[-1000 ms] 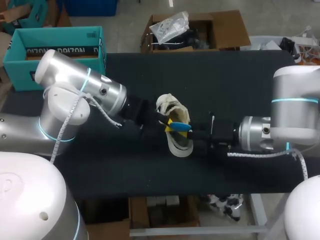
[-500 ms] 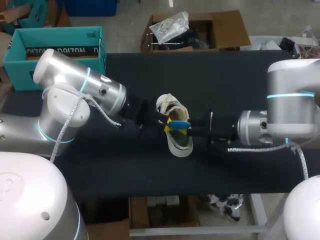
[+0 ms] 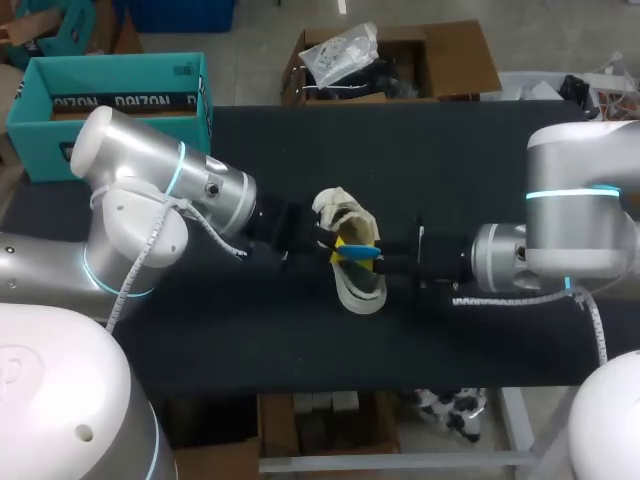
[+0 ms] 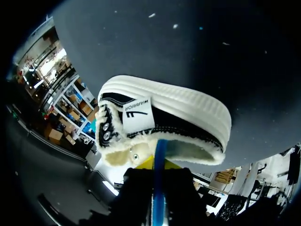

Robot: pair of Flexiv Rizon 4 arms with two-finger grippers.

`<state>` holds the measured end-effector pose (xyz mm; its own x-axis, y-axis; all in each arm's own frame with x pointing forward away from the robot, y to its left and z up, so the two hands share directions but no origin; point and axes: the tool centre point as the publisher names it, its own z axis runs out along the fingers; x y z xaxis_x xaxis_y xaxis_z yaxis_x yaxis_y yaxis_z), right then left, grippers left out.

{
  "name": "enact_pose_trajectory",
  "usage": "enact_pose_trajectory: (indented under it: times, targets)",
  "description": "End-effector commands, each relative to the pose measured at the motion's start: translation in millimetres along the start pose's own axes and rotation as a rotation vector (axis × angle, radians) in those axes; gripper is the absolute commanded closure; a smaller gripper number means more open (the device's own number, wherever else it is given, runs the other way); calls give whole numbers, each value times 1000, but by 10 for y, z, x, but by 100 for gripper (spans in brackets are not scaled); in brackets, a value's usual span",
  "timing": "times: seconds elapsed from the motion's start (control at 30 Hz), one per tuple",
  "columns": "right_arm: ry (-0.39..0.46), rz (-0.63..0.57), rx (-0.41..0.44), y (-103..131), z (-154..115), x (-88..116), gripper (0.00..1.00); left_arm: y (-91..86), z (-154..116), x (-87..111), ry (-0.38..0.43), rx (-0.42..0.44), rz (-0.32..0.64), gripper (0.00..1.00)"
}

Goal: Open the shoe tongue, take the insole out of the shoe, put the insole back into the shoe, and pack the shoe into the shoebox

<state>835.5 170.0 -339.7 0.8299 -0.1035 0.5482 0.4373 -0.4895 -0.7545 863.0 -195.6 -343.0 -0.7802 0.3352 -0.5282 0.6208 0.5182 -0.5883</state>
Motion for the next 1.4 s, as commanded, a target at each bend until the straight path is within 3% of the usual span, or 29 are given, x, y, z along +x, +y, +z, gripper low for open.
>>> enact_pose_trajectory:
  times: [0.03,0.07,0.1,0.13,0.17,0.27,0.47,0.63,0.73,0.8,0.87,0.93,0.97,1.0,1.4]
  targets:
    - [-10,2,-1,57,82,45,100,57,100,-34,-13,5,-11,100]
    - [-12,0,-2,49,82,55,100,59,92,-42,-15,14,-18,100]
    - [-13,-3,-7,38,80,66,100,55,81,-45,-13,21,-21,91]
    - [-14,-7,-11,21,77,73,100,49,70,-43,-13,24,-22,66]
    - [-15,-12,-13,3,72,74,100,45,64,-42,-12,24,-21,56]
    - [-15,-22,-20,-49,48,73,100,36,45,-35,-8,23,-21,53]
    - [-10,-44,-16,-102,0,21,100,28,34,-17,-4,10,-28,55]
    - [-8,-66,-18,-181,-21,-26,100,20,73,-17,-2,2,-37,82]
    - [-4,-81,-17,-221,-57,-52,100,-9,89,-11,-1,-6,-37,89]
    - [-2,-86,-17,-228,-76,-67,100,-36,91,2,2,-13,-33,87]
    - [-1,-90,-16,-229,-88,-83,100,-53,91,15,4,-25,-27,76]
    - [0,-95,-15,-220,-97,-100,100,-56,88,16,-1,-38,-25,81]
    - [1,-96,-14,-213,-99,-109,100,-60,92,21,-10,-49,-21,95]
    - [1,-98,-13,-204,-99,-116,100,-62,99,26,-19,-58,-17,100]
    - [-8,-76,8,-25,-48,-157,100,-16,192,55,-79,-200,22,100]
